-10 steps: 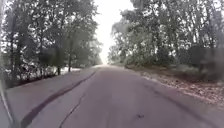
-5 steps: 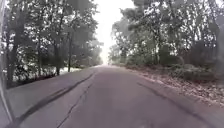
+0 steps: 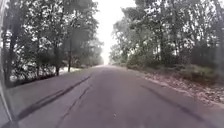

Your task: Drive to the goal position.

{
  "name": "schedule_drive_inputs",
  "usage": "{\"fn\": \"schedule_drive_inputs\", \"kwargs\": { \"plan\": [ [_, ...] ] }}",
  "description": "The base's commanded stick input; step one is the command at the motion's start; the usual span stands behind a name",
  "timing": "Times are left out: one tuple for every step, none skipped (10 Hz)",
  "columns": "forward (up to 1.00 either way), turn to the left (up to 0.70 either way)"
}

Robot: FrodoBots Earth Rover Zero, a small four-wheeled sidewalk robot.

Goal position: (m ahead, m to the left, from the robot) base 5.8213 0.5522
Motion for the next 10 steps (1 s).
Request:
{"fn": "schedule_drive_inputs", "kwargs": {
  "plan": [
    [0.7,0.0],
    [0.7,0.0],
    [0.7,0.0],
    [0.7,0.0],
    [0.7,0.0],
    [0.7,0.0],
    [0.7,0.0],
    [0.7,0.0],
    [0.7,0.0],
    [0.7,0.0]
  ]
}}
